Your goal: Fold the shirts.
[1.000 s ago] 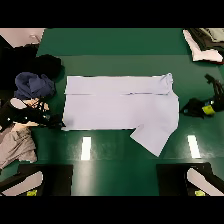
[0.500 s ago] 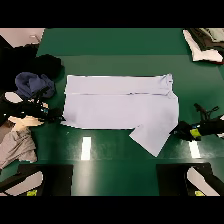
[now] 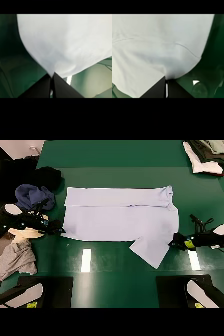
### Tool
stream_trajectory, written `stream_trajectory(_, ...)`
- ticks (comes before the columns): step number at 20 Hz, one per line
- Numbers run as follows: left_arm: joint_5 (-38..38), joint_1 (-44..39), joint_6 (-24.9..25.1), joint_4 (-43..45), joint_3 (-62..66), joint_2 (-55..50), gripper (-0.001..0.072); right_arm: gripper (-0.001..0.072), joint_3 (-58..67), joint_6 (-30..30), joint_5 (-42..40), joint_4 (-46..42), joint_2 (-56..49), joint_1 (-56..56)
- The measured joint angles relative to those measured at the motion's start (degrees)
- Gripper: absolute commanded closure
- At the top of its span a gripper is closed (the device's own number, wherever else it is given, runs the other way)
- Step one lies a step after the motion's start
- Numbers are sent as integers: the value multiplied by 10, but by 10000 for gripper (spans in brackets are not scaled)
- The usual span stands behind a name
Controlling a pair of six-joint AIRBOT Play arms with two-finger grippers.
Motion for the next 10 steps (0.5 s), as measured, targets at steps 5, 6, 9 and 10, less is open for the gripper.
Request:
stream_trajectory(5,-32,0,1,24,7,42,687,702,63,-2,97,-69,18,2)
stream_trajectory(6,-48,0,1,29,7,64,687,702,77,0,127,-89,32,2)
stream_trajectory(9,-106,0,-3,36,-2,136,686,702,105,19,211,-143,97,2)
stream_trajectory(10,-127,0,-10,37,-7,160,686,702,110,25,233,-157,121,2)
